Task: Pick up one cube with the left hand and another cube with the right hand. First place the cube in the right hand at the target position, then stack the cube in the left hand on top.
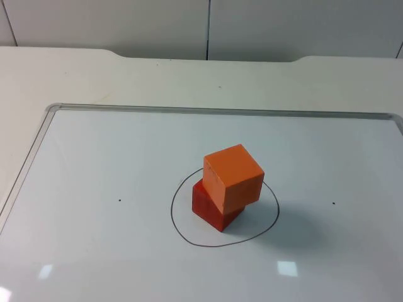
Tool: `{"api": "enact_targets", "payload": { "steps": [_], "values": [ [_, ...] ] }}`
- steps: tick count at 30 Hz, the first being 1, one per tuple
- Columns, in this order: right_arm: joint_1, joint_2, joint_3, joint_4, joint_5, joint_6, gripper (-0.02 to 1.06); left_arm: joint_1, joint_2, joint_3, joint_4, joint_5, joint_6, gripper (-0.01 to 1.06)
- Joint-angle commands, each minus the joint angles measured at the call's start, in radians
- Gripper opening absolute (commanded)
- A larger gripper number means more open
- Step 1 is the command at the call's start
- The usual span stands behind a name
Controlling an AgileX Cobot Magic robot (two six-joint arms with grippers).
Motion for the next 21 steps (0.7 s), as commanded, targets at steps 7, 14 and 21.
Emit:
{"api": "enact_targets", "payload": {
  "steps": [7, 14, 21],
  "values": [
    [0.005, -0.012, -0.003, -0.06, 0.013, 0.049, 1.06, 0.373, -0.172, -0.001, 0.088, 0.062, -0.094, 0.93],
    [-0.037, -0.008, 0.053, -0.05, -0.013, 0.095, 1.06, 0.603, -0.212, 0.178, 0.041, 0.002, -0.111, 0.93],
    [-0.108, -0.059, 0.284, 0.015, -0.168, 0.15, 1.06, 0.605, -0.212, 0.38, -0.059, -0.137, -0.107, 0.93]
  ]
}}
